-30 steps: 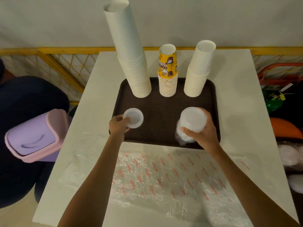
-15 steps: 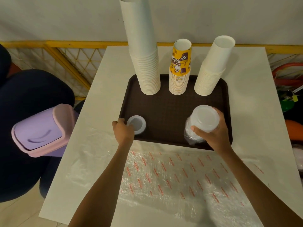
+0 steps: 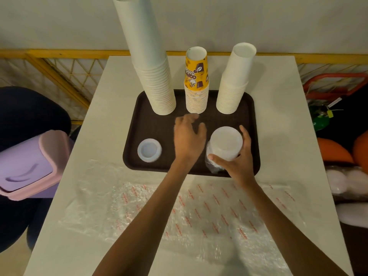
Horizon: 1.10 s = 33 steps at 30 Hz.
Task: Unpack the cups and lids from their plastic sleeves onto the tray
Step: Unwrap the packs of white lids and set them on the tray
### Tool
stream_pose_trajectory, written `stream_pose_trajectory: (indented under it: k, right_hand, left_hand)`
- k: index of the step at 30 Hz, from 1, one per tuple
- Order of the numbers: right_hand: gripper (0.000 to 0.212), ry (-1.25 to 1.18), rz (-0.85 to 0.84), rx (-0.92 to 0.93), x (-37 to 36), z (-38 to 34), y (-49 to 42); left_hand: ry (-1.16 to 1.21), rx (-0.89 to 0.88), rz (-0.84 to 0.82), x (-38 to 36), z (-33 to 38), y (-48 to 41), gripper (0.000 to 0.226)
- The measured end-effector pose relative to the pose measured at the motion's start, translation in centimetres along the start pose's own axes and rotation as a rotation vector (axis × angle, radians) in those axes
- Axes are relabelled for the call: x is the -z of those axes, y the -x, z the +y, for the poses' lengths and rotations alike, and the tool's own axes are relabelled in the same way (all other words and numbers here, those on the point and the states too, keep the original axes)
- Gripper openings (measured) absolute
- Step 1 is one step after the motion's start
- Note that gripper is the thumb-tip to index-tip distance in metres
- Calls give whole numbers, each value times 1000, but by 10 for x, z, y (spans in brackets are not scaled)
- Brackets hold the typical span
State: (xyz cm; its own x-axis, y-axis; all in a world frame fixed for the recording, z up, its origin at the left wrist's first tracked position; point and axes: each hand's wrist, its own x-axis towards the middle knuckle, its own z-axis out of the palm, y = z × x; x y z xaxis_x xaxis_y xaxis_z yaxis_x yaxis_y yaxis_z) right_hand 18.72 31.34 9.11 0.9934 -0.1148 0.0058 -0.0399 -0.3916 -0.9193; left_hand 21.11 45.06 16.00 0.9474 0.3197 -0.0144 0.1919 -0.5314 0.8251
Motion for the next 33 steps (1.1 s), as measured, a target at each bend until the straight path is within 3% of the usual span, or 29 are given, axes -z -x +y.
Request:
stream_pose_trajectory:
  k: [4,8,14,21,33]
  right_hand:
    - [105,-41,-28,12,-4,2,1]
    - [106,-88,-42,-47,-5,4,4]
    - [85,7,-128,-92,-2,4,-13]
    - [85,119,-311,-145,9,-5,-42]
    - [83,59,-350,-132,12,-2,-42]
  left_hand:
    - [-66,-21,-253,-21,14,4,39]
    - [-159,-14,-361,-27,13,1,36]
    - [-169,87,-390,-25,14,-13,29]
    - [-163,247,-466,-22,24,-36,32]
    - [-176,341,-533,-21,32,-45,39]
